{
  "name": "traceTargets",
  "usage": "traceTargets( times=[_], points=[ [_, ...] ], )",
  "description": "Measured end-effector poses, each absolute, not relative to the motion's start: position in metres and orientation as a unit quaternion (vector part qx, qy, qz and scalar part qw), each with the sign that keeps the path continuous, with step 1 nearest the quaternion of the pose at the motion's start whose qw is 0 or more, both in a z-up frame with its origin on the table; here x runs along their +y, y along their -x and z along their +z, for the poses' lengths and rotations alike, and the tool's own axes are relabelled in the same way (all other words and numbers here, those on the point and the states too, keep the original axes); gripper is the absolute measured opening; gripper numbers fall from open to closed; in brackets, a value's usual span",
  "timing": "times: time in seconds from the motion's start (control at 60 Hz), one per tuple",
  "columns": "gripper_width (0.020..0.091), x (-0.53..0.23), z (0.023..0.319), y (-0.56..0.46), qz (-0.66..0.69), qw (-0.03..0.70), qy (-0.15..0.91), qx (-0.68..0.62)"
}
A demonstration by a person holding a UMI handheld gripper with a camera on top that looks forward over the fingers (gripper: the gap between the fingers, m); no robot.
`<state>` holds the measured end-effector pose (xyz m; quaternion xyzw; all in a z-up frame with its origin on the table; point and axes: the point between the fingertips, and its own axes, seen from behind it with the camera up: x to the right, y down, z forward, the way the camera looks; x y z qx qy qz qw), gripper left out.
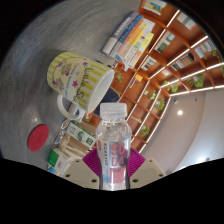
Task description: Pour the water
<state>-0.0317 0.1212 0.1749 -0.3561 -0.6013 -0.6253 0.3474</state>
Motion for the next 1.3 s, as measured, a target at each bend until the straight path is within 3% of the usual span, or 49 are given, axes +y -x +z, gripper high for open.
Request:
traceTargets(
  times=[0.183,0.333,0.483,0.6,0.717,0.85,0.983,1.3],
  points=[
    [0.0327,0.121,0.183,0.05,-0.679,0.289,0.269,-0.618],
    [0.0329,0.122,0.175,0.041,-0.662,0.302,0.32,-0.607],
    [0.033,0.111,0.19,0.03,-0.606,0.393,0.42,-0.549],
    [0.0327,0.099,0.186,0.013,-0.457,0.513,0.581,-0.436],
    [0.033,0.092,0.188,-0.005,-0.305,0.594,0.674,-0.314],
    [0.033,0.097,0.158,-0.017,-0.121,0.617,0.754,-0.188],
    [0.033,0.108,0.136,-0.025,0.023,0.631,0.77,-0.093],
    [0.0331,0.134,0.082,-0.029,0.059,0.629,0.771,-0.072]
  ],
)
